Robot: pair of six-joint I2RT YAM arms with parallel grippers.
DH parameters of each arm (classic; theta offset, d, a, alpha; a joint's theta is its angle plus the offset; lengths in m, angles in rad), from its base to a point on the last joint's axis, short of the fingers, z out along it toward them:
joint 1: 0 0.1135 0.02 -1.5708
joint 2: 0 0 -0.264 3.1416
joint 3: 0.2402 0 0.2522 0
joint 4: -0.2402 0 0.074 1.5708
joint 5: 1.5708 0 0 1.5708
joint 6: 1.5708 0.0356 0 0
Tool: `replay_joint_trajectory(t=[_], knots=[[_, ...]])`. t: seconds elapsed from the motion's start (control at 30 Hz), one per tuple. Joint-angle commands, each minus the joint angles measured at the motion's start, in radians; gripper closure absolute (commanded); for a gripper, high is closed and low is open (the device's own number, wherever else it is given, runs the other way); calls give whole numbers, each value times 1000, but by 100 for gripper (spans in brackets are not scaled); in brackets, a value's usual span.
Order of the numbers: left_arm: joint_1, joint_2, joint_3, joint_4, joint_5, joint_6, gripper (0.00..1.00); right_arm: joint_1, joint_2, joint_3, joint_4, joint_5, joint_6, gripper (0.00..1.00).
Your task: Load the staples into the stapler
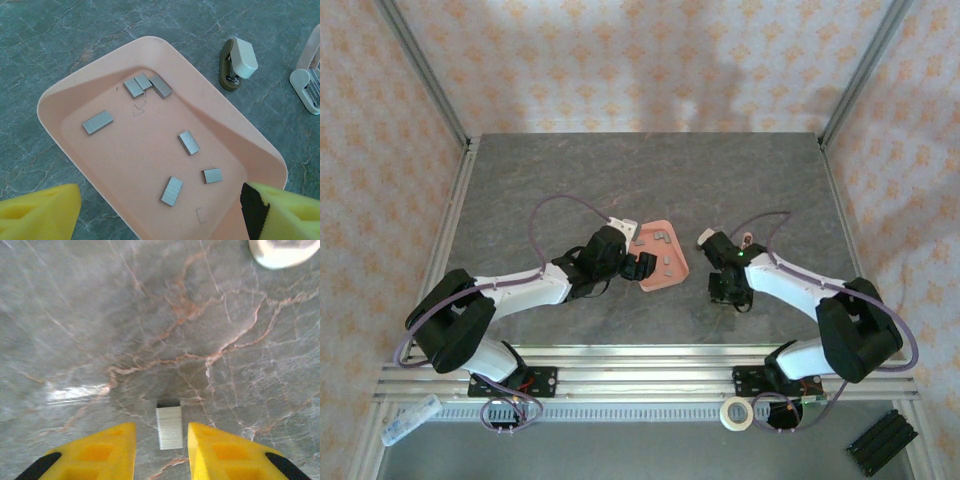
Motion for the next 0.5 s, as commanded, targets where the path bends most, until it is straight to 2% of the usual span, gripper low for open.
replay_joint_trajectory(t=[0.0,0.2,0.47], knots=[[-10,-24,-15,23,-15,-9,16,-13,8,66,-80,-4,-27,68],[-11,-27,-18,15,-19,-8,16,-58,71,85,-93,-71,-72,69],[-10,-29,-15,7,-21,-9,16,-66,116,88,-89,-85,-98,69]])
